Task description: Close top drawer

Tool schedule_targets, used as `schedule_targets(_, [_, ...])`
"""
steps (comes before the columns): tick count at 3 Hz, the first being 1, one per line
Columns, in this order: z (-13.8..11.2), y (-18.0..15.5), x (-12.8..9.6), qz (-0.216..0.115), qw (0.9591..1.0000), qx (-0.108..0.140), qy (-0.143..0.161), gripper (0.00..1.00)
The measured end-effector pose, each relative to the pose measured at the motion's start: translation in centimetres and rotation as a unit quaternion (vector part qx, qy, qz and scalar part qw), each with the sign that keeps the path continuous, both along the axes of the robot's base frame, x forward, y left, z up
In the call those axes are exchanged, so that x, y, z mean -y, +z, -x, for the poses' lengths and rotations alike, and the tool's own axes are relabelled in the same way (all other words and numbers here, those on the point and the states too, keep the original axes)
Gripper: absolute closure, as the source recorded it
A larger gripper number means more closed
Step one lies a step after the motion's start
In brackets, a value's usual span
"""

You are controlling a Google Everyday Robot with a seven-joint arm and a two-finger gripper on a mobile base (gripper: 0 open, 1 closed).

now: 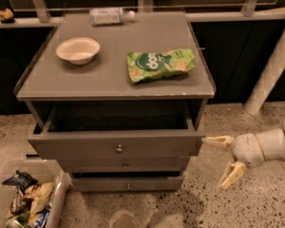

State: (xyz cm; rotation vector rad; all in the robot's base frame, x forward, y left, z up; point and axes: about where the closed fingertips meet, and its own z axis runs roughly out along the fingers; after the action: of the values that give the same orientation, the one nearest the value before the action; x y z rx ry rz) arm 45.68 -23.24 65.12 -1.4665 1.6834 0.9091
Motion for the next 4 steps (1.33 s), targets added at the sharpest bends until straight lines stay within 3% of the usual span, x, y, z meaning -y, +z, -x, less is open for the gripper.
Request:
schedule_targets(1, [-4.5,-0.8,0.0,0.003,0.9995,-0.028,-0.012,0.0])
schedule_targets(2, [-4.5,-0.8,0.0,0.003,0.9995,-0.028,-0.012,0.0])
schedule_targets(3, [-3.6,-0.7,1.2,0.022,0.9981,-0.029,-0.049,0.0])
schedule_targets(4, [-0.8,-1.0,2.2,0.036,0.9952,-0.048,-0.077,0.0])
